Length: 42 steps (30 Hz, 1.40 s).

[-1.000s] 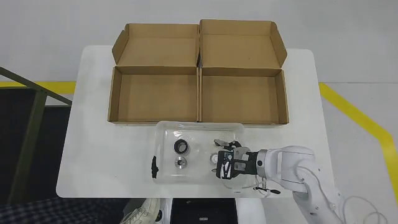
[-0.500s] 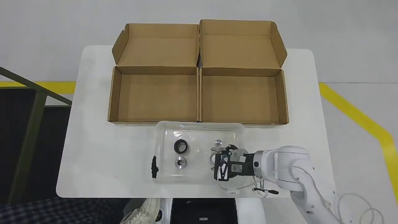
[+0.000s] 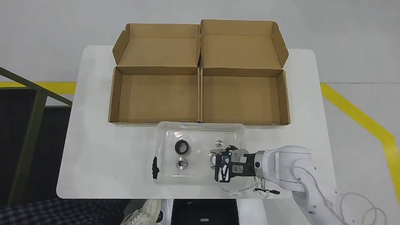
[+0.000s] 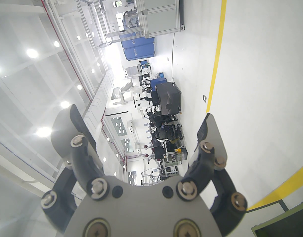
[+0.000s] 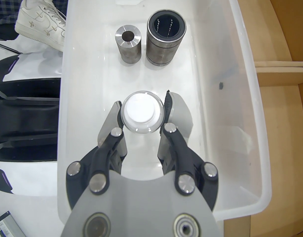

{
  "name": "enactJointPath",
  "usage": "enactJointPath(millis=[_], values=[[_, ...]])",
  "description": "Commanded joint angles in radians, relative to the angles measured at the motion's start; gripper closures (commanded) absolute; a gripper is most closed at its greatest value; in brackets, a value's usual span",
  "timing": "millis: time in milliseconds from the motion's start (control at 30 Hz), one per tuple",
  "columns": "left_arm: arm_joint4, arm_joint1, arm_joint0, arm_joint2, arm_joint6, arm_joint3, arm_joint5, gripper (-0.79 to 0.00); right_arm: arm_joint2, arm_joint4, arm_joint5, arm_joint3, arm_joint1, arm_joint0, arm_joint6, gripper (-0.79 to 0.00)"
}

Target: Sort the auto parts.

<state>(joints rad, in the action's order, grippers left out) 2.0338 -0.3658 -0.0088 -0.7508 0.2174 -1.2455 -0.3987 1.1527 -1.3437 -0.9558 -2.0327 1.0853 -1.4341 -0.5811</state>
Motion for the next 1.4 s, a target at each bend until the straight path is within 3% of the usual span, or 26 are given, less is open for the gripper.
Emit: enactJointPath(millis=[0,233,633,1367], values=[[0.000,0.000,0.000,0.000,0.000,0.000,0.000,-0.785,0.005,0.009,-0.009,-0.008,-0.003,-0.002,0.010,0.000],[0.000,0.000,0.000,0.000,0.000,0.000,0.000,-0.785,0.044,0.111,-0.040,-0.011,-0.013,-0.009,0.118,0.000],[0.000,0.000,0.000,0.000,0.000,0.000,0.000,-0.785,0.119,0.316,0.022,0.055,-0.016,-0.009,0.370,0.000],[0.000,0.000,0.000,0.000,0.000,0.000,0.000,-0.785,0.177,0.739,0.080,0.166,-0.018,0.024,0.482,0.000]])
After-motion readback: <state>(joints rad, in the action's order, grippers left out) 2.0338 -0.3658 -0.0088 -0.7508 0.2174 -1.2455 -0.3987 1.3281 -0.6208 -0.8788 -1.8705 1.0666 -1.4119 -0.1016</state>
